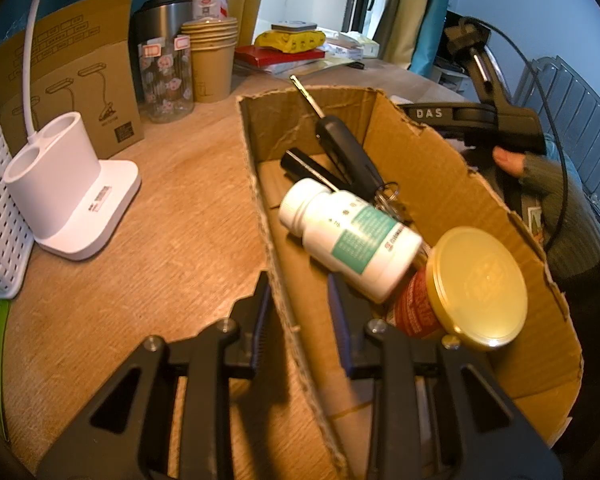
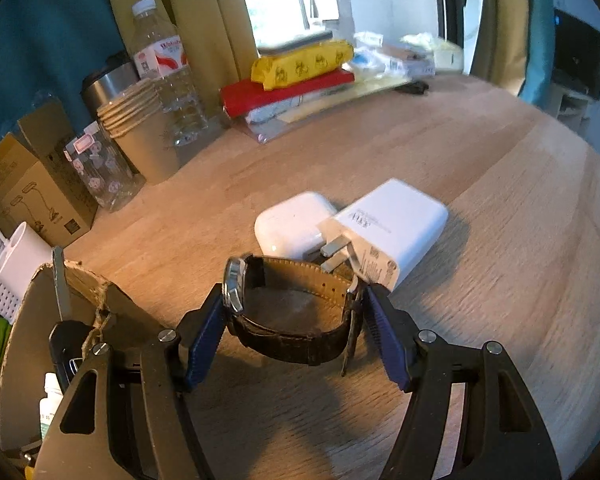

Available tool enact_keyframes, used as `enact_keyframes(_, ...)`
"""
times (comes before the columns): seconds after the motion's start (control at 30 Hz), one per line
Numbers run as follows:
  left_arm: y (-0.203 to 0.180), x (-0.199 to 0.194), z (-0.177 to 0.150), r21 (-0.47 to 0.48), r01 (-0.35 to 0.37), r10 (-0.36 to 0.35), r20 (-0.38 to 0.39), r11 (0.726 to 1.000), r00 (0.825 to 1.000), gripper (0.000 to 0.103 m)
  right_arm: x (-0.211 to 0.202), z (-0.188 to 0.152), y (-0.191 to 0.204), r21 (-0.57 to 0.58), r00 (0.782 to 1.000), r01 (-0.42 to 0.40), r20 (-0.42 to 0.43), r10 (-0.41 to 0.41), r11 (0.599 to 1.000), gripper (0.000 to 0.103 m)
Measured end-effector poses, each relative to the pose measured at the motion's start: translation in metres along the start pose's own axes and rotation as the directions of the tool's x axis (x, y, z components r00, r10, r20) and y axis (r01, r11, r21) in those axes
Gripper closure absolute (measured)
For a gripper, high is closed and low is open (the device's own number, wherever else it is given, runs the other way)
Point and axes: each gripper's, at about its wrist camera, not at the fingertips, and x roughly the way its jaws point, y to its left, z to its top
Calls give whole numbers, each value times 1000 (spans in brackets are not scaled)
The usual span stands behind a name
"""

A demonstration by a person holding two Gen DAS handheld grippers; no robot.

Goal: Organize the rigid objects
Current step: 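Close the right gripper on the wristwatch band and lift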

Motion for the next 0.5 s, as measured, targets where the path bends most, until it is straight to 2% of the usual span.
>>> enact_keyframes(0.23, 0, 0, 0, 0, 0, 0, 0, 1000, 1000, 74, -2, -1, 0, 6, 1000, -8, 9, 8, 1000, 35)
enact_keyframes(0.5, 0, 0, 0, -1, 1, -1, 0, 1000, 1000, 74, -20, -7, -1, 13, 998, -23, 61, 22, 1000, 37)
